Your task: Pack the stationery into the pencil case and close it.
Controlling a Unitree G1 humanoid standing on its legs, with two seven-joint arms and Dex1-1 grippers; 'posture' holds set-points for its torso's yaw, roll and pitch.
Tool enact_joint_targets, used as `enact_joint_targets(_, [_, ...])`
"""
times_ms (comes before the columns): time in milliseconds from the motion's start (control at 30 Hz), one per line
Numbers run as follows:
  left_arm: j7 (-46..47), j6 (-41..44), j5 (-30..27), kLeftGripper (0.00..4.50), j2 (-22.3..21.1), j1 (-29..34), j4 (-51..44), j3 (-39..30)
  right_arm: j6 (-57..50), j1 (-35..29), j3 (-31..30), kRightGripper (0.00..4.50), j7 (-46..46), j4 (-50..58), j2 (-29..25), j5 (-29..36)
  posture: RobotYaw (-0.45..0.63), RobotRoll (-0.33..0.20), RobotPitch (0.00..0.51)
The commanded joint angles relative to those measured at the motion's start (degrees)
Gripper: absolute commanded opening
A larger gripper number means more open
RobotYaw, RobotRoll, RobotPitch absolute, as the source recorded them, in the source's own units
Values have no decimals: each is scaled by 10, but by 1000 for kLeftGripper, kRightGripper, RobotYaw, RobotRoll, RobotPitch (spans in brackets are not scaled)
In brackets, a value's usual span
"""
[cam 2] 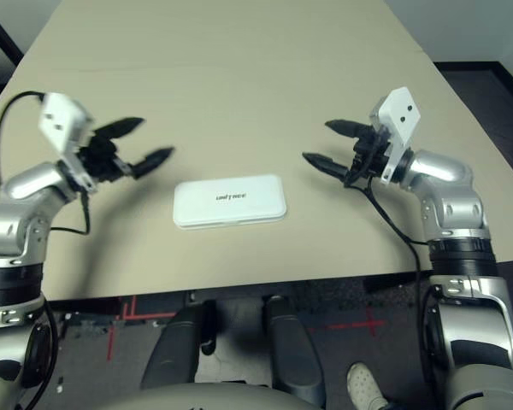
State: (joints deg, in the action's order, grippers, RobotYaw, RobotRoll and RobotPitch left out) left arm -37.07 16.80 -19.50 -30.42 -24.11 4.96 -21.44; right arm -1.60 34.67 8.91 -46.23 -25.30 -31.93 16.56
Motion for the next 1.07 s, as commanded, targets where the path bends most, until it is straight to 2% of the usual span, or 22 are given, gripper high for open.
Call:
enact_joint_targets(33, [32, -57, 6, 4464, -5, 17, 80, -36, 63, 18, 34, 4500, 92, -68, 15, -26, 14, 0, 201])
enact_joint_targets(167, [67, -139, 9, 4464, -11, 5, 197, -70, 114, 39, 66, 4500, 200, -164, 22, -41, 13, 0, 195])
enact_joint_targets(400, [89, -230, 12, 4464, -20, -30, 306, -72, 158, 65, 95, 4500, 296, -274, 11, -48, 7, 0, 193])
enact_joint_targets(700, [98, -264, 12, 4464, -21, -61, 369, -58, 181, 81, 93, 4500, 301, -329, 1, -52, -37, 0, 221])
enact_joint_targets(1067, [94, -260, 7, 4464, -18, -62, 364, -42, 181, 78, 92, 4500, 287, -326, 0, -54, -40, 0, 230])
